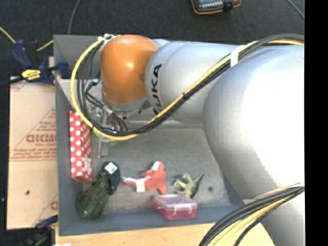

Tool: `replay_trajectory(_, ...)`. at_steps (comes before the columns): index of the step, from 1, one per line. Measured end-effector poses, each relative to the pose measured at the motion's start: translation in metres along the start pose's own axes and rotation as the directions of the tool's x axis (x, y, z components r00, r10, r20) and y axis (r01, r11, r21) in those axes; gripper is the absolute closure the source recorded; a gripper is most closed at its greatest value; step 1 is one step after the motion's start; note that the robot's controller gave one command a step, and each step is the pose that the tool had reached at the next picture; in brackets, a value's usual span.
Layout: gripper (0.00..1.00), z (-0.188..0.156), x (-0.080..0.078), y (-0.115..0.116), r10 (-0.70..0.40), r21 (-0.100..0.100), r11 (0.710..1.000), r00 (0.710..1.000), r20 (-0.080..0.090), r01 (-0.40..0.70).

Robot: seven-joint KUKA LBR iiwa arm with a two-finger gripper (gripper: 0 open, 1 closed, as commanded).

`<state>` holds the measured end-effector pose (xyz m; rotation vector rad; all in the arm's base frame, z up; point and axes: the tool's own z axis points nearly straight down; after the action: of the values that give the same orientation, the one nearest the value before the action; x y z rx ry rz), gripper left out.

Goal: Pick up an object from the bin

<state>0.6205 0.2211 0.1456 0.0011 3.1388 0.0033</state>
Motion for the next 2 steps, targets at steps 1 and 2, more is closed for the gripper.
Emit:
replay_trajectory(1, 0.00, 0.077, -0.030, -0.065, 0.092, 0.003, 0.996, 0.996, -0.003, -0.092)
replay_trajectory(2, 0.00, 0.014, -0.029, -0.058, 0.099, -0.006, 0.995, 0.995, 0.008, -0.099)
